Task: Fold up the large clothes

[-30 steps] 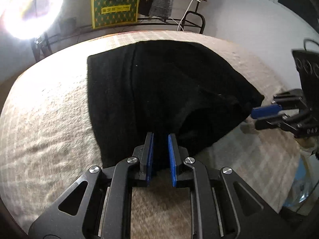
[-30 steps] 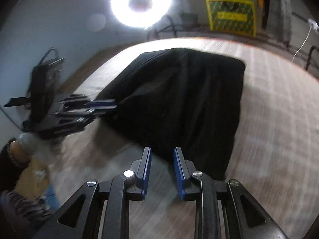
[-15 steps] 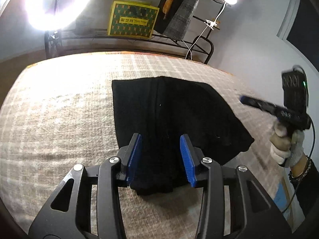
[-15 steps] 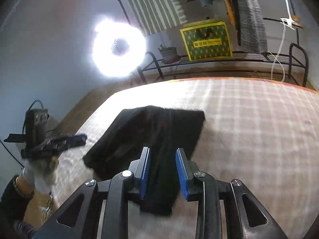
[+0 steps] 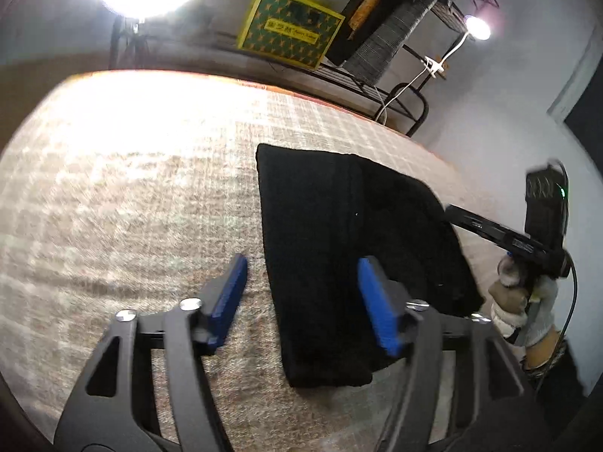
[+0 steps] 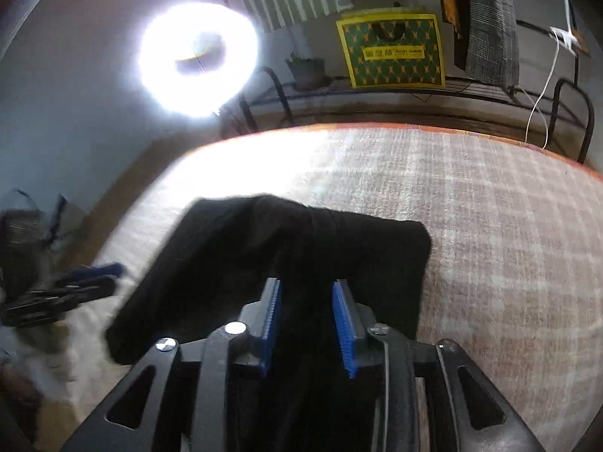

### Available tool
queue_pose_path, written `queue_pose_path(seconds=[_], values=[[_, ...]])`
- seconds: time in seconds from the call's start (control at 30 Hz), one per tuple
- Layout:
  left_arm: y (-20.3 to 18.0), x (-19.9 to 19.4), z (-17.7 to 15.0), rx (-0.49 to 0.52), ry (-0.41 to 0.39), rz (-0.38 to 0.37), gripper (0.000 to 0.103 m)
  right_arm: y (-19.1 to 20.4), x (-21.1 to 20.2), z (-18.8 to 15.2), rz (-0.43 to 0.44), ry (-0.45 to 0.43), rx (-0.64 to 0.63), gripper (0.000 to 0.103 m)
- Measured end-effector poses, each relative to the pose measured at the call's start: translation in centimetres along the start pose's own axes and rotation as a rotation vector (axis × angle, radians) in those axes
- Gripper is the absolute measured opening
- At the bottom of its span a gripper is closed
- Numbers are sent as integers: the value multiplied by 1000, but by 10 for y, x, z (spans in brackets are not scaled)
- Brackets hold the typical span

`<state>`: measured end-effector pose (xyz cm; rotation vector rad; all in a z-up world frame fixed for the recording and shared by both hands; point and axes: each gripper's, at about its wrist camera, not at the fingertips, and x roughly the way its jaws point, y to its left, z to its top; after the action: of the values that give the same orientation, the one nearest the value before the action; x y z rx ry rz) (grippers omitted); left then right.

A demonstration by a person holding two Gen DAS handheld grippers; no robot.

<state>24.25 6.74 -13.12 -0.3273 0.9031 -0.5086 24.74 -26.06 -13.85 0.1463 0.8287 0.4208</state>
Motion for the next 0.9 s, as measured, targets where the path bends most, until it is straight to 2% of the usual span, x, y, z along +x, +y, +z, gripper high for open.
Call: queue_pose_path(seconds=[0.03, 0.07, 0.1, 0.2, 0.33, 0.4, 0.47, 0.63, 0.77, 0.83, 0.9], values=[[4, 0, 1, -15, 5, -13, 66, -8, -13, -4, 21, -25, 23, 63], [9, 0, 2, -39, -1, -15, 66, -13, -20, -7, 31, -39, 39, 75], [12, 1, 3, -60, -3, -21, 66, -26, -30, -13, 45, -47, 75, 76], [27, 11, 6, -164, 16, -83, 66, -56, -32, -29, 90, -27, 176, 76], [34, 28, 8, -228, 44, -121, 66, -88, -28, -46, 161, -25, 304, 75], [37, 38, 9, -261, 57, -125, 66, -97, -21, -52, 192, -8, 344, 72], [39, 45, 8, -284, 71, -134, 66, -97, -12, -56, 210, 13, 352, 64], [38, 51, 8, -278, 74, -149, 66, -94, 14, -58, 254, 71, 347, 52], [37, 53, 8, -281, 79, -173, 66, -95, 22, -57, 297, 79, 375, 51], [33, 54, 7, -268, 72, -161, 66, -91, 27, -55, 309, 91, 377, 51], [30, 58, 8, -259, 80, -164, 53, -86, 33, -52, 317, 106, 367, 51]])
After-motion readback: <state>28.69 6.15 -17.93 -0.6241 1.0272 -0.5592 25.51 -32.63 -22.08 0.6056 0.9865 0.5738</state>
